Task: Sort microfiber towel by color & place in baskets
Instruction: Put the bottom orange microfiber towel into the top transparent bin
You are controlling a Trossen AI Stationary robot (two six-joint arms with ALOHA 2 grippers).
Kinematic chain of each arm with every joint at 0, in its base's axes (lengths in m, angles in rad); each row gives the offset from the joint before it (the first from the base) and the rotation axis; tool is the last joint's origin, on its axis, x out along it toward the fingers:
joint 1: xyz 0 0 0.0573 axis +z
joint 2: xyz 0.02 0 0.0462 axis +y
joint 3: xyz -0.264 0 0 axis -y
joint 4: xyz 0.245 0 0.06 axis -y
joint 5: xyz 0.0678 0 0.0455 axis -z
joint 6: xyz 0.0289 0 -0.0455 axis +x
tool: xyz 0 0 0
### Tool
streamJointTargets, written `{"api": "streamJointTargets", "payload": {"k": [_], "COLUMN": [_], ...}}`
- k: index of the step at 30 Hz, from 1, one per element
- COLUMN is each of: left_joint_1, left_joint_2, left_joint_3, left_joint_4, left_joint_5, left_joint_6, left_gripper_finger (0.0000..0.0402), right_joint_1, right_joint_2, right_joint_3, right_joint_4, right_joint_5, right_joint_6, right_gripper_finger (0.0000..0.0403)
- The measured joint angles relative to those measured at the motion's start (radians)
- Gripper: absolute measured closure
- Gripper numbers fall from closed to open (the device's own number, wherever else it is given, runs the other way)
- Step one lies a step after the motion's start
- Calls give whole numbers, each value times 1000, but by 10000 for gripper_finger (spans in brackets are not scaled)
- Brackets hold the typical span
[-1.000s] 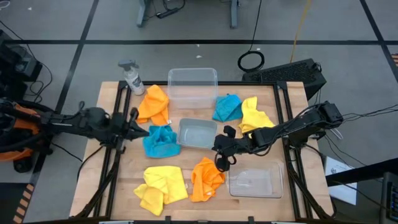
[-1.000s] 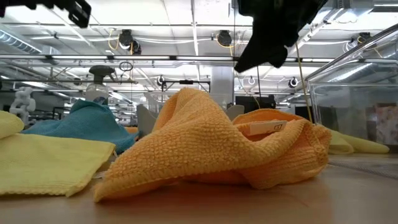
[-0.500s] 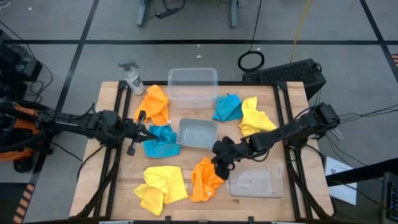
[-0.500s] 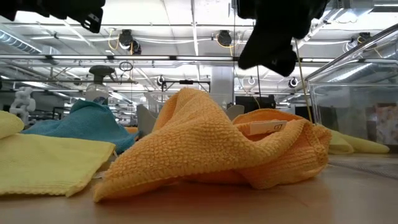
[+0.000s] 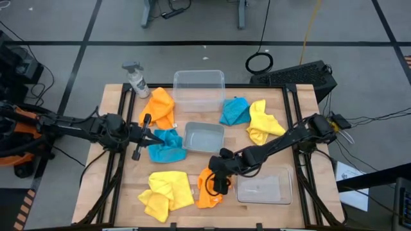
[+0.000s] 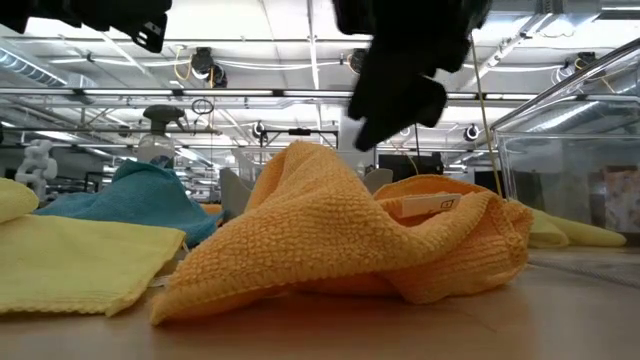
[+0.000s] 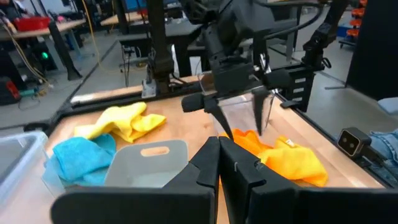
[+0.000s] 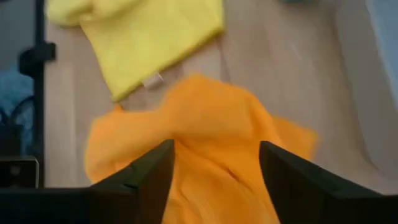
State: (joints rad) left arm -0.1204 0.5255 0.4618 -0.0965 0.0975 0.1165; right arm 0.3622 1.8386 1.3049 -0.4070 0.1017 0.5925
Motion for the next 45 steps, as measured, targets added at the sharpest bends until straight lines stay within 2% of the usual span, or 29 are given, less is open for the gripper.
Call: {"api": "streamJointTargets", "payload": {"k": [6, 12, 16, 23, 27, 31, 35, 45], "left_joint_1": [-1, -2, -2, -2, -5, -6, -6, -6], "left_joint_2": [55, 130, 168, 207, 219, 225, 225, 225], "left_joint_3": [0, 1, 1, 1, 1, 1, 1, 1], "left_joint_4": [-27, -22, -15, -5, 21, 33, 38, 38], "left_joint_5": [5, 6, 6, 6, 7, 7, 7, 7], "left_joint_6": [-6, -7, -7, -8, -9, -6, -6, 29], "left_gripper_finger": [388, 388, 388, 388, 388, 388, 388, 388], "right_joint_1": [8, 41, 66, 66, 46, 20, -4, -22], "right_joint_2": [78, 118, 124, 124, 124, 124, 124, 182], "right_joint_3": [27, 28, 28, 28, 28, 27, 27, 28], "right_joint_4": [-12, -13, -13, -16, -21, 3, 19, -16], "right_joint_5": [-6, 9, 78, 105, 93, 8, -53, -67], "right_joint_6": [4, 24, 39, 27, 2, -6, -23, -89], "right_gripper_finger": [139, 138, 138, 138, 138, 138, 151, 214]}}
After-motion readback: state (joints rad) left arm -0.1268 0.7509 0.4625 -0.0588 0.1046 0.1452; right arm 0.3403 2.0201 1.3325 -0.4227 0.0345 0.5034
